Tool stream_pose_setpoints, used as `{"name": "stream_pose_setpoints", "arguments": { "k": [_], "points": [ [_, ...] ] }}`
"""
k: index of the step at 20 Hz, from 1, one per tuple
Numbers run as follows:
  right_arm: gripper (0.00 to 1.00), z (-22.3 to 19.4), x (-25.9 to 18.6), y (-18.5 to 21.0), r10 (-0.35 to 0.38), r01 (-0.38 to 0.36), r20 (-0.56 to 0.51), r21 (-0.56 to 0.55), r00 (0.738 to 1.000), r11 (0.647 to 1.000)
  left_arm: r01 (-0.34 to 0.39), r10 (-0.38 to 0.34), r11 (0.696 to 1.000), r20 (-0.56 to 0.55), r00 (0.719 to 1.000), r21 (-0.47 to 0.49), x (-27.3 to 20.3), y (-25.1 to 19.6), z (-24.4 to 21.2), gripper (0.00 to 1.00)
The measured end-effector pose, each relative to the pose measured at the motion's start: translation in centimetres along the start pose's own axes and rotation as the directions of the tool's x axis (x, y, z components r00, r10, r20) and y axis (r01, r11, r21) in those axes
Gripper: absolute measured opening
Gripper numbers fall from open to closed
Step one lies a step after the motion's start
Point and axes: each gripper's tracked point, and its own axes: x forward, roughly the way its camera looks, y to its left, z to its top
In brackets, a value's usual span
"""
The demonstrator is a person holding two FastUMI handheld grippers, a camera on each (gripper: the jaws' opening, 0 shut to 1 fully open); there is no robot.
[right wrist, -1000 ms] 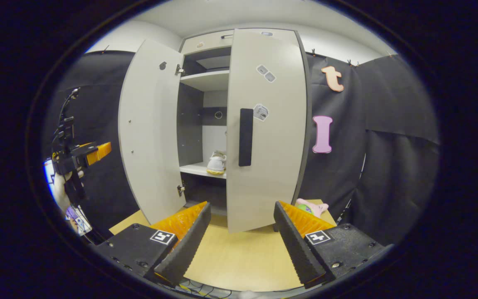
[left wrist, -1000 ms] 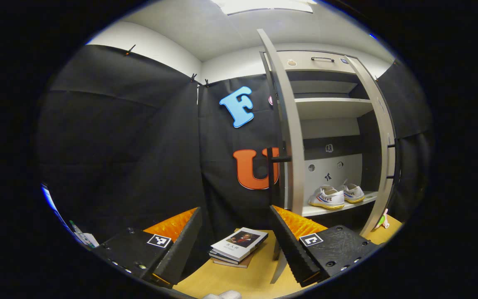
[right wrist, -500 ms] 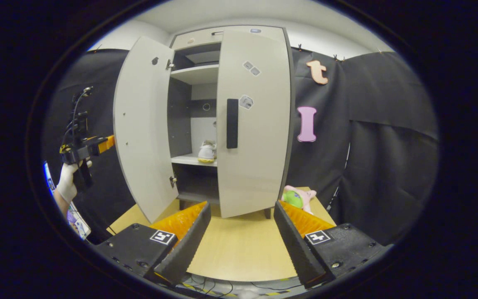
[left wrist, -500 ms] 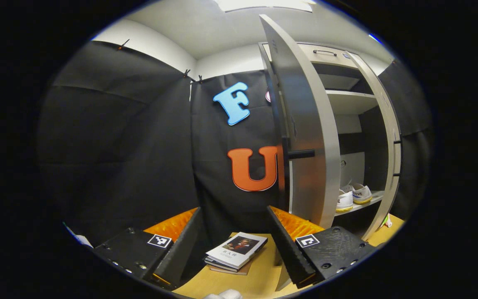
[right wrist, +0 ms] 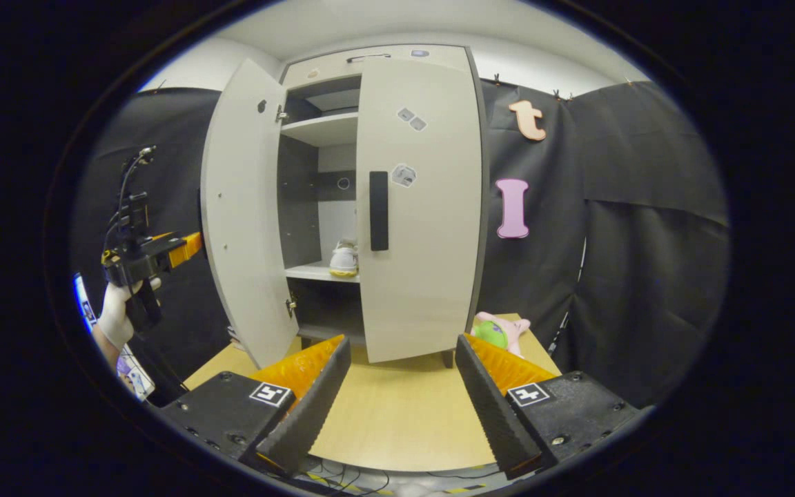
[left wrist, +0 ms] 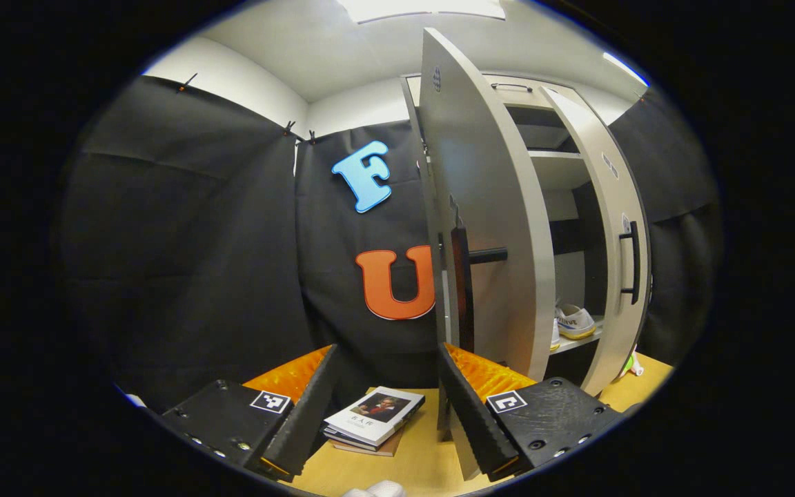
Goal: Grab one shoe with the right hand and put it into the shoe cabinet, grab the other shoe with the left hand and put it into the shoe cabinet; then close the right door with the right hand and the left door with the left hand.
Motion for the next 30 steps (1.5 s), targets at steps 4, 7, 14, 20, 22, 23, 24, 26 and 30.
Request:
{"name": "stream_pose_setpoints", "arguments": {
  "k": [4,7,14,20,22,23,24,26,30],
  "points": [
    [0.99,0.1,0.1,-1.2,0.015,-0.015,-0.002,0.002,1.000,1.000,0.021,-0.021,1.000,0.008,1.000,0.013,0.1,-3.4,0.3,0.88],
    [0.99,0.5,0.3,-2.0,0.032,-0.032,-0.002,0.000,0.999,0.999,0.060,-0.060,0.998,0.010,0.998,0.011,0.5,-6.7,0.6,0.88],
    [0.99,1.0,0.4,-3.4,0.059,-0.059,0.016,0.005,0.998,0.998,0.110,-0.111,0.994,-0.047,0.993,-0.025,-0.4,-11.6,0.2,1.00],
    [0.98,1.8,0.5,-3.4,0.068,-0.069,0.050,0.018,0.996,0.997,0.157,-0.159,0.987,-0.095,0.983,-0.031,-4.1,-13.8,-0.3,0.96],
    [0.99,2.3,0.7,-3.3,0.064,-0.065,0.067,0.015,0.996,0.998,0.186,-0.192,0.981,-0.106,0.976,-0.063,-5.9,-14.7,-0.3,0.96],
    [0.99,2.4,0.8,-3.3,0.063,-0.063,0.070,0.010,0.996,0.998,0.187,-0.193,0.980,-0.109,0.975,-0.060,-6.5,-14.6,-0.2,0.96],
    [0.99,2.5,0.8,-3.2,0.062,-0.063,0.072,0.011,0.995,0.998,0.186,-0.191,0.981,-0.110,0.975,-0.050,-7.3,-14.5,-0.1,0.96],
    [0.99,2.6,0.6,-2.9,0.066,-0.068,0.080,0.021,0.995,0.997,0.183,-0.186,0.982,-0.104,0.977,-0.039,-9.0,-14.3,0.3,0.96],
    [0.99,3.0,0.8,-2.8,0.066,-0.068,0.089,0.016,0.994,0.998,0.187,-0.188,0.982,-0.095,0.978,-0.014,-11.6,-13.9,0.6,0.96]
  ]
}}
